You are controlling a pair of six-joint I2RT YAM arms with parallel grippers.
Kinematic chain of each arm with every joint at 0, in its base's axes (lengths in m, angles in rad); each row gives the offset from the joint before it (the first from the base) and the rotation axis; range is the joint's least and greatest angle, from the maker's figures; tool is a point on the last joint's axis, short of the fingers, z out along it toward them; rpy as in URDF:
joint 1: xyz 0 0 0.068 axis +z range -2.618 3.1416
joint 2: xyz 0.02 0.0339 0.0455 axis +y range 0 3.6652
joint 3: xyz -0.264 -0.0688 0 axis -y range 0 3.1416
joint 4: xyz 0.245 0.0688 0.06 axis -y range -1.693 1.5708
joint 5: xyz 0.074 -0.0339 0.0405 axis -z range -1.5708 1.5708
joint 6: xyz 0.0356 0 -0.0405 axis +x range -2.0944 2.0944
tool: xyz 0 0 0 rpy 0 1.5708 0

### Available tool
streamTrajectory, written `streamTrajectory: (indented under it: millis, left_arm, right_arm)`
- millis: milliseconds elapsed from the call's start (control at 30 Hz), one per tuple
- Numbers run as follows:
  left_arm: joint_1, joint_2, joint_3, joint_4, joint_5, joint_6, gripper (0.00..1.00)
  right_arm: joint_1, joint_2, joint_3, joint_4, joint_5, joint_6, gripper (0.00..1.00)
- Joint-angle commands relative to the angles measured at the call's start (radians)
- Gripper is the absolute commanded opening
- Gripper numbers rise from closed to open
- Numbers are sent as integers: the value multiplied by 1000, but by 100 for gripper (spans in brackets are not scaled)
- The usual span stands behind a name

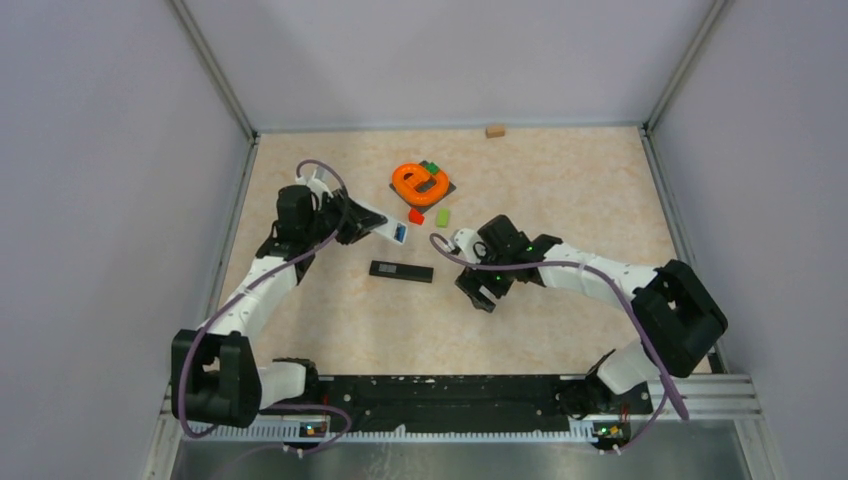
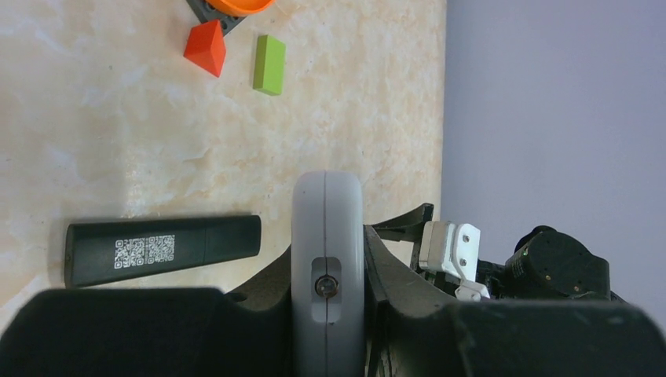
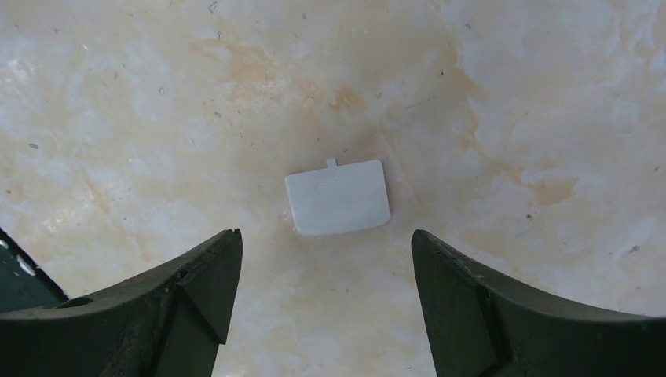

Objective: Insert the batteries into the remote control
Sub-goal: Pick up the battery cover at the center of the board.

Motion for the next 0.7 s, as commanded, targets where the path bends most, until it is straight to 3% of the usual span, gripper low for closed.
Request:
streamTrajectory:
  millis: [0,667]
  left_arm:
    - [8,19,40,-17,29,37,0]
    - [16,41,23,10,60,-2,0]
  right_arm:
    - [24,35,47,19,45,-73,80]
    - [49,149,48,54,56,-104,72]
